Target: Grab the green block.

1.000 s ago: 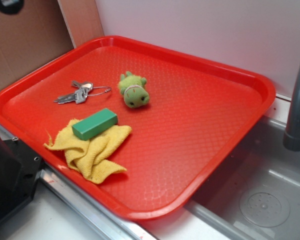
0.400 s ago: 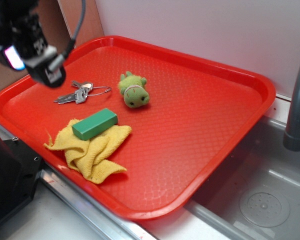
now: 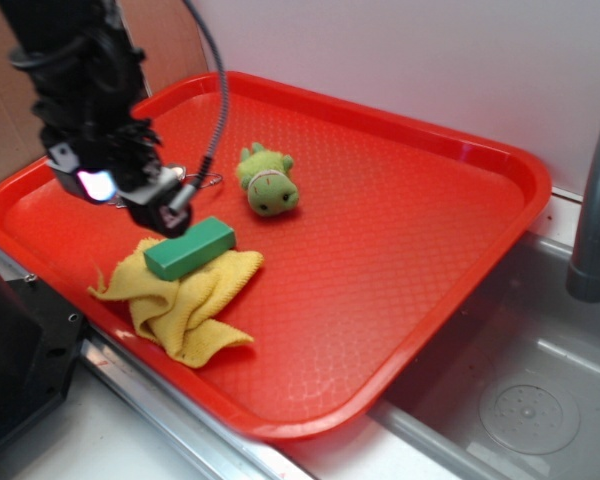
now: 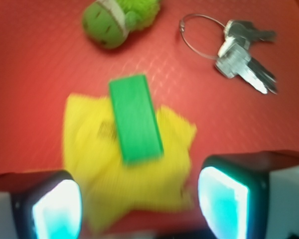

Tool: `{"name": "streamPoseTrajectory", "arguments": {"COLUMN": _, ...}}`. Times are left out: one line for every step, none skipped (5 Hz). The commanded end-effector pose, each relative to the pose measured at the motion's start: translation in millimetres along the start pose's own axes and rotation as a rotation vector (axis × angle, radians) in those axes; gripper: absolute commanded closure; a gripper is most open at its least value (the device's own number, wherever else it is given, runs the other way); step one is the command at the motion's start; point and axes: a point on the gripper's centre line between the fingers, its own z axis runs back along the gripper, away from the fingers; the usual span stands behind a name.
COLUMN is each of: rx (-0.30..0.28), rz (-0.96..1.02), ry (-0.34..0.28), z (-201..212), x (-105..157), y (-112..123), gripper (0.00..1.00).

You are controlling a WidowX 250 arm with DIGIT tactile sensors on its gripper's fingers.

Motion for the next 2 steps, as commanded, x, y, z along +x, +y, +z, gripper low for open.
{"name": "streamPoseTrajectory", "arguments": {"rx": 0.018, "rz": -0.001, "ry": 0.015, "z": -33.2, "x": 36.7, "y": 0.1, "gripper": 0.0}}
{"name": "streamPoseTrajectory", "arguments": {"rx": 0.015, "rz": -0.046, "ry": 0.045, "z": -47.1, "x": 39.4, "y": -4.0, "gripper": 0.0}}
